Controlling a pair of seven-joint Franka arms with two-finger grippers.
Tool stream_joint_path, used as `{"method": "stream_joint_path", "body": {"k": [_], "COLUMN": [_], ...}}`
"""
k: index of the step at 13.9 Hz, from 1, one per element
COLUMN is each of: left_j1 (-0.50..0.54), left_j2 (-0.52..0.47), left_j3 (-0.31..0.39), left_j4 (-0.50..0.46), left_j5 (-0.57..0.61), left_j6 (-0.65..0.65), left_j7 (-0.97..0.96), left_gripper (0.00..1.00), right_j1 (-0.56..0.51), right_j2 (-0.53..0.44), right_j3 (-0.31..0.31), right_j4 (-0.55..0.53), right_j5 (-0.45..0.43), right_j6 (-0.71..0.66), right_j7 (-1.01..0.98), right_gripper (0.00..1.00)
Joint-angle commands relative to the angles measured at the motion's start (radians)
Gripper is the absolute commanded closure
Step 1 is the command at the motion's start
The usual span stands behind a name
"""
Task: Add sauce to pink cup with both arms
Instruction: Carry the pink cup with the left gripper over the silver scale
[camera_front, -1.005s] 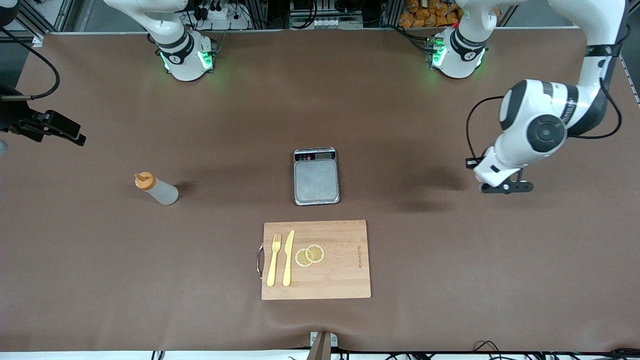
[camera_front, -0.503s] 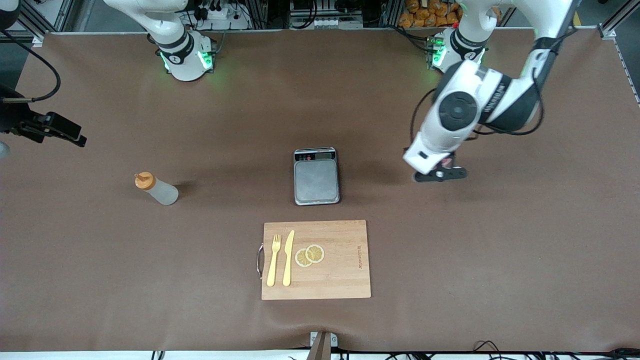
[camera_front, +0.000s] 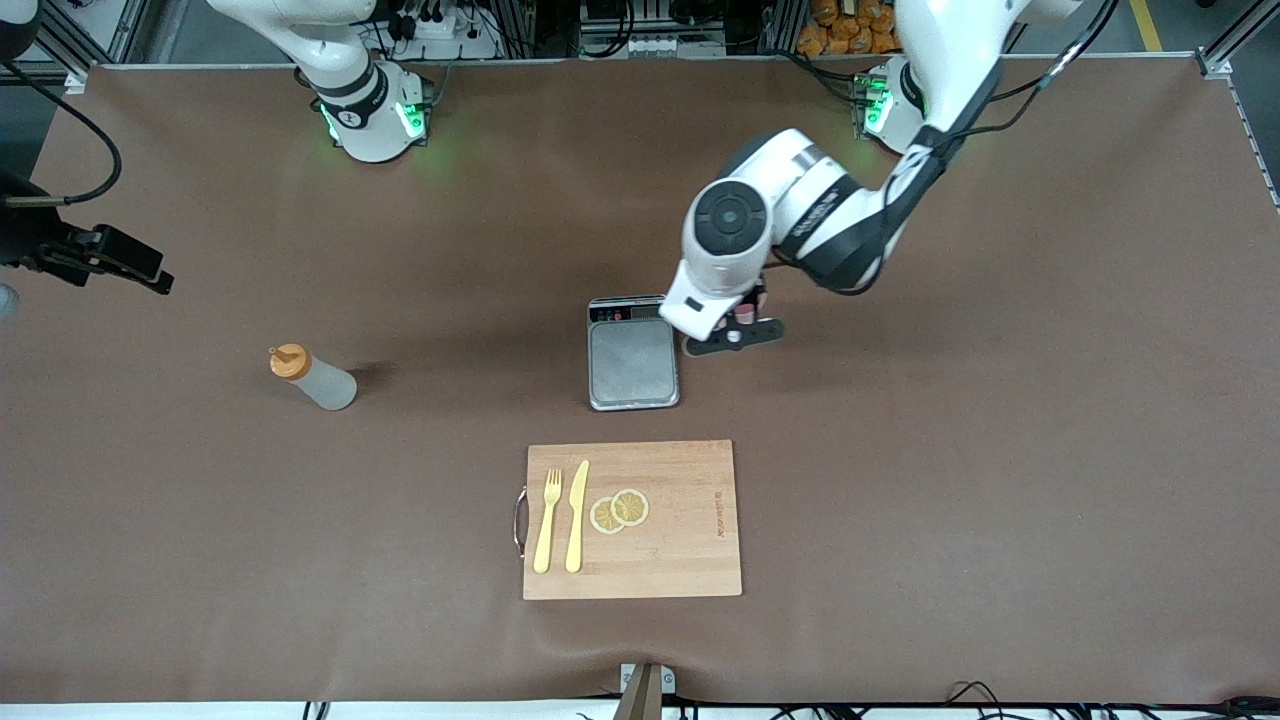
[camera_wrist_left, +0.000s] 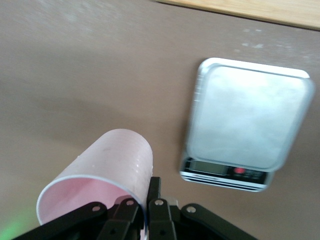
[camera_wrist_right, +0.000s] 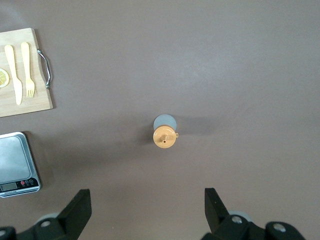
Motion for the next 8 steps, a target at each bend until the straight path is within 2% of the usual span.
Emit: {"method": "stream_joint_path", "body": {"k": [1,5,8], "left_j1": [-0.061,-0.161,-0.23], "left_j2": [0.094,0.15,0.164], "left_j3": [0.012,0.078,0.15], "left_j4": [0.146,0.225,0.226], "left_j5": [-0.001,0.004,0.004], "left_j6": [-0.03,-0.004,0.065], "left_j7": [-0.068,-0.042,0.044], "left_gripper": [1.0,1.0,1.0], "right_j1": [-0.017,-0.025,-0.025], "right_j2": [0.004,0.004,0.005], "right_j3": [0.011,0.011,0.011], "right_j4": [0.009,0.011,0.011], "right_j5": [0.015,0.015,0.015], "right_j6": [-0.012,-0.016,-0.015], "right_j7": [0.007,0.007,0.007], "right_gripper": [0.0,0.0,0.0]}}
